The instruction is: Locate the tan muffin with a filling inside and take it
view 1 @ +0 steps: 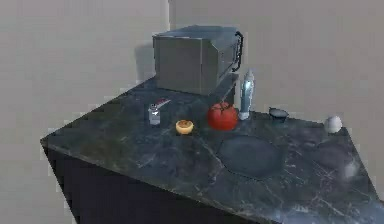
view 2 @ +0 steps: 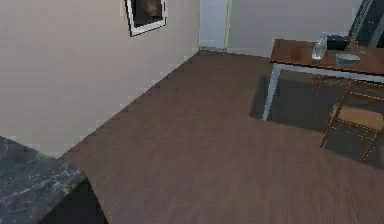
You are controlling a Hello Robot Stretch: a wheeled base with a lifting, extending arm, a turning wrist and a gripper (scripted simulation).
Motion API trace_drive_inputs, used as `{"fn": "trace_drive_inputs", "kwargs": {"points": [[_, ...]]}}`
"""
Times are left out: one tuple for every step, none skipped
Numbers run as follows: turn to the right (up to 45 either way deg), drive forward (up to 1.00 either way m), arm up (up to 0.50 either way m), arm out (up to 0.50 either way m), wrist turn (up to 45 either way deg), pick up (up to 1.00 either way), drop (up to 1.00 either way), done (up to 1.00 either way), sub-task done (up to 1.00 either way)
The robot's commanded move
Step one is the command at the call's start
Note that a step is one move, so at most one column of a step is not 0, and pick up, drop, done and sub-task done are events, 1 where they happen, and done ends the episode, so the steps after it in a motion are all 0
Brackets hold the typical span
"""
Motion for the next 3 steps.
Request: {"fn": "trace_drive_inputs", "kwargs": {"points": [[45.0, 0.0, 0.0, 0.0, 0.0, 0.0, 0.0, 0.0, 0.0], [36.0, 0.0, 0.0, 0.0, 0.0, 0.0, 0.0, 0.0, 0.0], [0.0, 0.45, 0.0, 0.0, 0.0, 0.0, 0.0, 0.0, 0.0]]}}
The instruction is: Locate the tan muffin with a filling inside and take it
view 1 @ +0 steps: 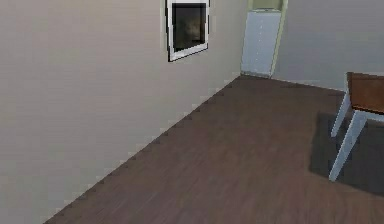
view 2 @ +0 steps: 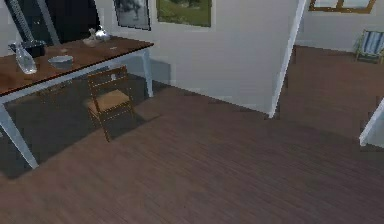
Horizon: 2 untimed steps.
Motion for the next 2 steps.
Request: {"fn": "trace_drive_inputs", "kwargs": {"points": [[24.0, 0.0, 0.0, 0.0, 0.0, 0.0, 0.0, 0.0, 0.0], [0.0, 0.05, 0.0, 0.0, 0.0, 0.0, 0.0, 0.0, 0.0]]}}
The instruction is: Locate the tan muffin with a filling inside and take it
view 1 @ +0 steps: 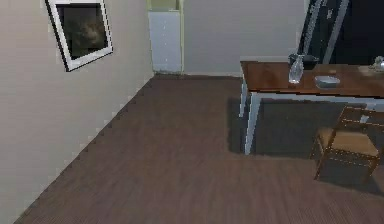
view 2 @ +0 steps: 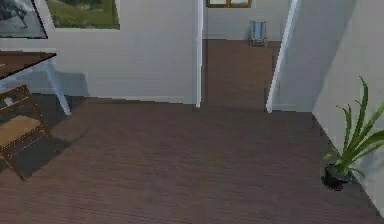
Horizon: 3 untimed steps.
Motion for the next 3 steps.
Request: {"fn": "trace_drive_inputs", "kwargs": {"points": [[-33.0, 0.0, 0.0, 0.0, 0.0, 0.0, 0.0, 0.0, 0.0], [0.0, 0.15, 0.0, 0.0, 0.0, 0.0, 0.0, 0.0, 0.0], [-45.0, 0.0, 0.0, 0.0, 0.0, 0.0, 0.0, 0.0, 0.0]]}}
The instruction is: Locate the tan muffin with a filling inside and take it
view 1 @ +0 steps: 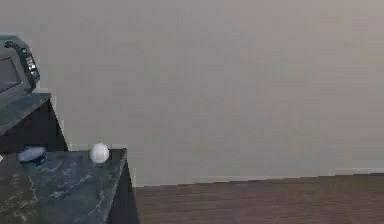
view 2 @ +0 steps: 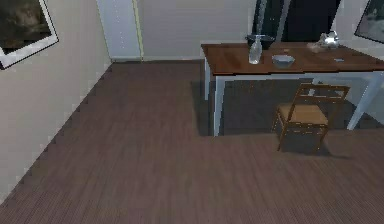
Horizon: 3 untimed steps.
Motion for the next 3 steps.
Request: {"fn": "trace_drive_inputs", "kwargs": {"points": [[0.0, 0.8, 0.0, 0.0, 0.0, 0.0, 0.0, 0.0, 0.0], [-45.0, 0.0, 0.0, 0.0, 0.0, 0.0, 0.0, 0.0, 0.0], [-3.0, 0.0, 0.0, 0.0, 0.0, 0.0, 0.0, 0.0, 0.0]]}}
